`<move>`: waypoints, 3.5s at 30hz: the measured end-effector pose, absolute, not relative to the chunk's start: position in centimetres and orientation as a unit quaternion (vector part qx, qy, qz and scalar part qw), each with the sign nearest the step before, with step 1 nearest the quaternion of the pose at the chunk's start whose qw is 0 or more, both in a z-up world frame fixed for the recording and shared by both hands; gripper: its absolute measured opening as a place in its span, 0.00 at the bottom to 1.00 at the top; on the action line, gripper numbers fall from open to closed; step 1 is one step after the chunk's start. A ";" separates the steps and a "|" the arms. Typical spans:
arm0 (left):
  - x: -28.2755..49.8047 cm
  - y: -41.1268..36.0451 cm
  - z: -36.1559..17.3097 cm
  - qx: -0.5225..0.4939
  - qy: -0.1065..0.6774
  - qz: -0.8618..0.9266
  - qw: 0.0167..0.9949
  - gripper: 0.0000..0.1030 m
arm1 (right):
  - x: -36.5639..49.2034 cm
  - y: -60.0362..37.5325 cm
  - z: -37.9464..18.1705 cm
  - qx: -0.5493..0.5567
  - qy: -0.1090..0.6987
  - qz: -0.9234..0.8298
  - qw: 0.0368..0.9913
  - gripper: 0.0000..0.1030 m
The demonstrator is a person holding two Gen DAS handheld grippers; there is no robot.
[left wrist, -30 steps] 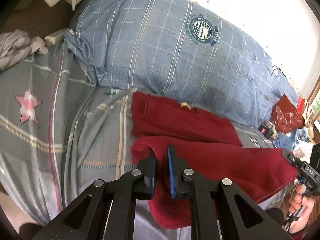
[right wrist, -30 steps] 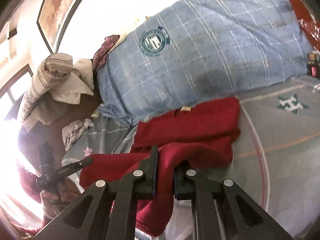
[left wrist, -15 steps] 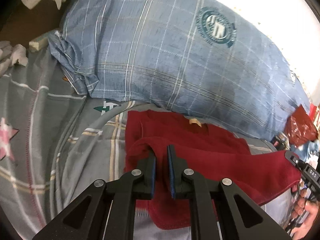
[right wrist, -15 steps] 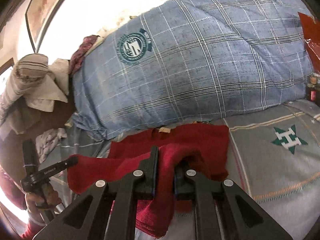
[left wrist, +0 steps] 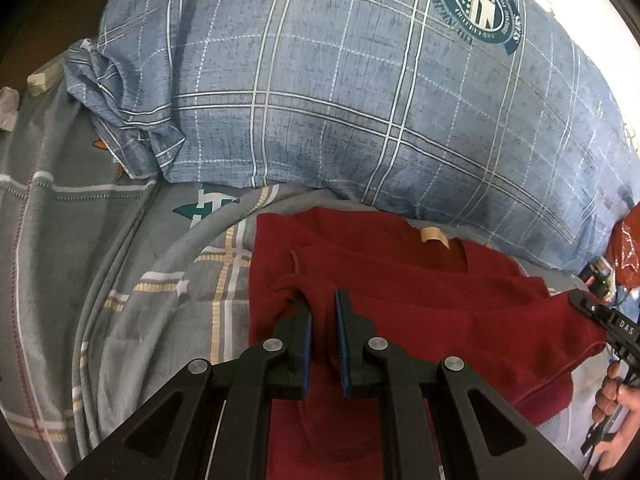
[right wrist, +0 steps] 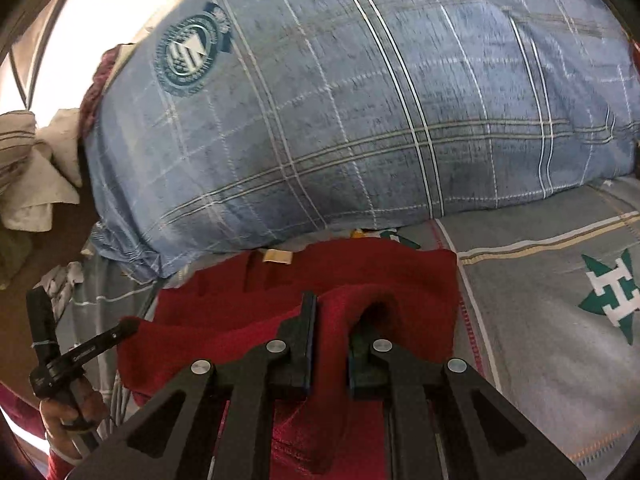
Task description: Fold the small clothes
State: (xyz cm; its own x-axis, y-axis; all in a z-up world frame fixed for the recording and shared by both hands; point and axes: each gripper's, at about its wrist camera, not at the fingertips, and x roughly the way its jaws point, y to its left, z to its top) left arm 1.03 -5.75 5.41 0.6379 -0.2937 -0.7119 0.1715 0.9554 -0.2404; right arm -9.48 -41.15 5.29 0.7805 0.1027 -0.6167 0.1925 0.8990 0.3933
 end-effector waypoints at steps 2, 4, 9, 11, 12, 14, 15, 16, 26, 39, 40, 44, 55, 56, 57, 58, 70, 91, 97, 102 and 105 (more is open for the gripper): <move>1.4 -5.7 5.0 -0.076 0.407 -0.128 0.901 0.09 | -8.8 -41.6 4.6 0.229 0.338 -0.025 0.913 0.10; 2.0 -5.7 4.4 -0.077 0.410 -0.127 0.900 0.09 | -8.2 -41.9 3.7 0.231 0.348 -0.026 0.908 0.10; 3.2 -5.5 3.3 -0.086 0.418 -0.127 0.896 0.14 | -6.7 -42.7 1.7 0.239 0.375 -0.028 0.895 0.12; 3.6 -5.1 3.1 -0.096 0.423 -0.136 0.891 0.16 | -6.3 -43.1 1.1 0.254 0.381 -0.026 0.889 0.14; 3.7 -4.9 3.1 -0.101 0.426 -0.143 0.888 0.17 | -6.2 -43.4 1.0 0.264 0.383 -0.024 0.885 0.15; 3.8 -4.3 3.5 -0.110 0.432 -0.153 0.882 0.21 | -6.5 -43.8 1.4 0.281 0.379 -0.016 0.882 0.25; 3.6 -3.9 3.9 -0.113 0.425 -0.155 0.885 0.25 | -7.2 -43.9 1.9 0.287 0.367 -0.010 0.885 0.30; 3.4 -3.6 4.3 -0.111 0.417 -0.150 0.889 0.32 | -7.7 -43.9 2.4 0.287 0.357 -0.007 0.889 0.41; 0.0 -1.3 5.9 -0.098 0.389 -0.167 0.901 0.54 | -14.7 -41.7 4.9 0.195 0.349 0.003 0.917 0.53; -3.6 -8.8 4.6 0.040 0.406 -0.310 0.859 0.54 | -5.3 -36.6 2.5 0.104 0.388 0.023 0.916 0.45; -3.3 -8.7 4.4 0.045 0.405 -0.301 0.862 0.54 | -4.3 -37.0 2.6 0.111 0.382 0.017 0.917 0.45; -0.7 -6.7 4.3 0.013 0.413 -0.247 0.877 0.54 | 0.5 -39.9 2.1 0.174 0.388 -0.020 0.905 0.45; 1.9 -0.1 5.3 -0.096 0.400 -0.114 0.904 0.56 | 0.3 -31.0 3.4 0.133 0.389 0.087 0.907 0.49; 1.8 -0.3 5.2 -0.087 0.401 -0.115 0.905 0.56 | 0.9 -29.6 3.1 0.123 0.395 0.095 0.905 0.49; 1.7 -0.8 5.0 -0.078 0.402 -0.113 0.905 0.56 | 2.1 -28.2 2.5 0.109 0.401 0.096 0.904 0.49; 1.7 -1.1 5.0 -0.071 0.404 -0.110 0.906 0.56 | 2.9 -27.2 2.1 0.102 0.405 0.093 0.904 0.49; 4.4 -2.6 3.2 -0.058 0.434 -0.087 0.895 0.56 | 10.5 -22.1 -1.2 0.074 0.452 0.083 0.885 0.55; 5.3 -3.2 2.0 -0.053 0.437 -0.067 0.896 0.61 | 2.0 -40.1 1.0 0.135 0.420 -0.116 0.890 0.56; 5.0 -2.9 2.3 -0.053 0.437 -0.067 0.895 0.66 | 1.4 -33.1 3.1 0.104 0.411 -0.042 0.905 0.61; 4.8 -2.2 2.4 -0.058 0.436 -0.062 0.896 0.70 | 2.8 -26.6 3.2 0.079 0.415 0.026 0.906 0.61; 4.9 -1.9 2.4 -0.061 0.437 -0.061 0.895 0.70 | 4.2 -23.9 3.4 0.061 0.413 0.045 0.907 0.60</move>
State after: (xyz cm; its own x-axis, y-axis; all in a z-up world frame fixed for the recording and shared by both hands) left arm 4.88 -1.93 2.41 0.6107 -0.1624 -0.7751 0.0564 0.9852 -0.1619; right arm 4.24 -23.87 3.38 0.6544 0.1327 -0.7444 -0.0321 0.9885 0.1480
